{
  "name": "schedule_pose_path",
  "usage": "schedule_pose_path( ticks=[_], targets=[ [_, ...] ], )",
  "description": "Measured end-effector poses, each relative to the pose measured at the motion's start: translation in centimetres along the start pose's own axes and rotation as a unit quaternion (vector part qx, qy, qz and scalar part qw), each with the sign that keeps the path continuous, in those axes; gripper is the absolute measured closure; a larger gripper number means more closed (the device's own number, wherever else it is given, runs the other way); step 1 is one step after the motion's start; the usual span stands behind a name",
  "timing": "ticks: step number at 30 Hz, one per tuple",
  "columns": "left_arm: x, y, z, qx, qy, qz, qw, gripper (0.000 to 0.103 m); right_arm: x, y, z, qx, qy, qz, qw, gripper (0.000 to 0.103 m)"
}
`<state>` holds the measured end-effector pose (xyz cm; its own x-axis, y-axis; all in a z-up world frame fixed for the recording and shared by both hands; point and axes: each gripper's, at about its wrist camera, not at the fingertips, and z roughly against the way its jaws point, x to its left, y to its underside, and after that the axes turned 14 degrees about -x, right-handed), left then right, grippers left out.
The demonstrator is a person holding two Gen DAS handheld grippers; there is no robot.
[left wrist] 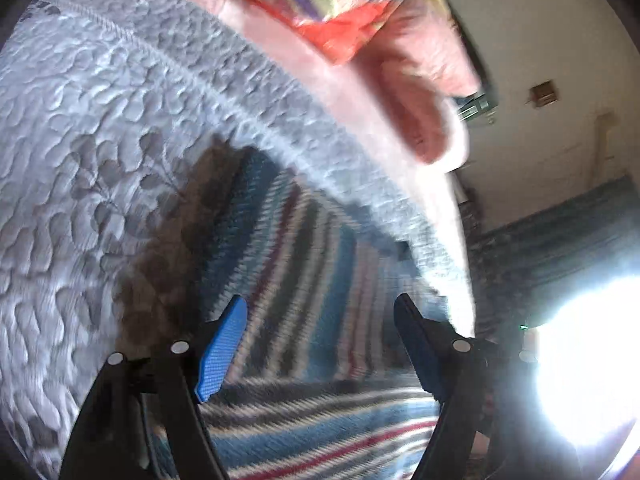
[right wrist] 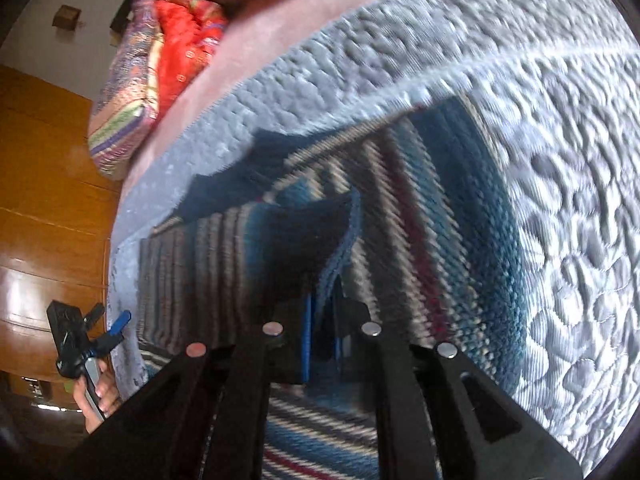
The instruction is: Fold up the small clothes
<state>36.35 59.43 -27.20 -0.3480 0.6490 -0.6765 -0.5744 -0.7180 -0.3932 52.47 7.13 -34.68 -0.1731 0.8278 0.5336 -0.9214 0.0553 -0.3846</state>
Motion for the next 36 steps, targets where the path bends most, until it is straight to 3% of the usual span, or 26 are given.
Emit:
schedule_pose_path(
  ticks=[3,4,7,10,13,15,19,20,22,26,28,29,31,33,34,35,36],
  targets=[
    [0.9,0.2,-2.3,0.036,-0.028,-0.002,0.9989,0.027,-1.1,0.3,-0.4,0.006,0.001,-0.001,1.000,0.091],
    [0.8,0.1,-2.3,0.040,-0.027,-0.004,0.9989,0.027,-1.0,0.0,0.3,-0.001,0.005,0.003,1.000,0.086],
    [-1.1,-1.8,-1.8,0.026,0.011,-0.019,0.9994,0.027,-0.8,-1.8,3.2,-0.059,-0.010,0.006,0.998,0.085],
    [-2.6,-4.3,-2.6,0.008,0.030,-0.032,0.9990,0.027,-0.8,-3.4,3.2,-0.066,-0.047,-0.021,0.996,0.084],
    [-3.1,-5.9,-5.7,0.021,0.029,-0.038,0.9987,0.027,-1.0,-3.3,-0.3,-0.005,-0.095,-0.060,0.994,0.058],
    [-2.8,-6.1,-8.1,0.036,-0.002,-0.054,0.9979,0.027,-1.1,-2.9,-1.7,0.004,-0.086,-0.045,0.995,0.058],
    [-1.3,-4.8,-11.2,0.071,-0.040,-0.074,0.9939,0.027,-2.9,-2.6,-3.1,0.024,-0.068,-0.063,0.995,0.095],
    [-1.7,-4.7,-11.1,0.070,-0.044,-0.088,0.9927,0.027,-2.9,-2.6,-2.9,0.028,-0.070,-0.063,0.995,0.095],
    [-2.4,-4.7,-10.1,0.071,-0.033,-0.085,0.9933,0.028,-2.8,-2.6,-0.9,0.018,-0.090,-0.066,0.994,0.086],
    [-4.1,-1.8,-6.3,0.097,0.051,-0.106,0.9883,0.027,-2.0,-0.7,2.4,0.028,-0.127,-0.038,0.991,0.085],
    [-3.2,0.3,-6.9,0.134,0.036,-0.112,0.9840,0.027,-2.4,0.9,2.4,0.043,-0.112,-0.028,0.992,0.088],
    [-2.7,1.0,-7.3,0.143,0.019,-0.120,0.9823,0.027,-2.9,1.6,1.9,0.042,-0.090,-0.024,0.995,0.096],
    [-2.3,1.8,-7.6,0.139,0.008,-0.143,0.9798,0.029,-3.6,1.9,1.4,0.036,-0.082,-0.039,0.995,0.103],
    [-2.7,1.7,-7.0,0.132,0.003,-0.136,0.9818,0.029,-3.1,1.9,2.5,0.026,-0.091,-0.052,0.994,0.093],
    [-3.1,1.6,-6.6,0.131,0.023,-0.125,0.9833,0.029,-2.8,1.8,3.2,0.020,-0.102,-0.052,0.993,0.085],
    [-3.9,2.0,-6.2,0.134,0.058,-0.123,0.9815,0.029,-2.2,2.1,3.9,0.017,-0.117,-0.048,0.992,0.082],
    [-4.4,2.5,-6.0,0.135,0.069,-0.133,0.9794,0.029,-1.4,2.5,4.0,0.021,-0.130,-0.041,0.990,0.082]
  ],
)
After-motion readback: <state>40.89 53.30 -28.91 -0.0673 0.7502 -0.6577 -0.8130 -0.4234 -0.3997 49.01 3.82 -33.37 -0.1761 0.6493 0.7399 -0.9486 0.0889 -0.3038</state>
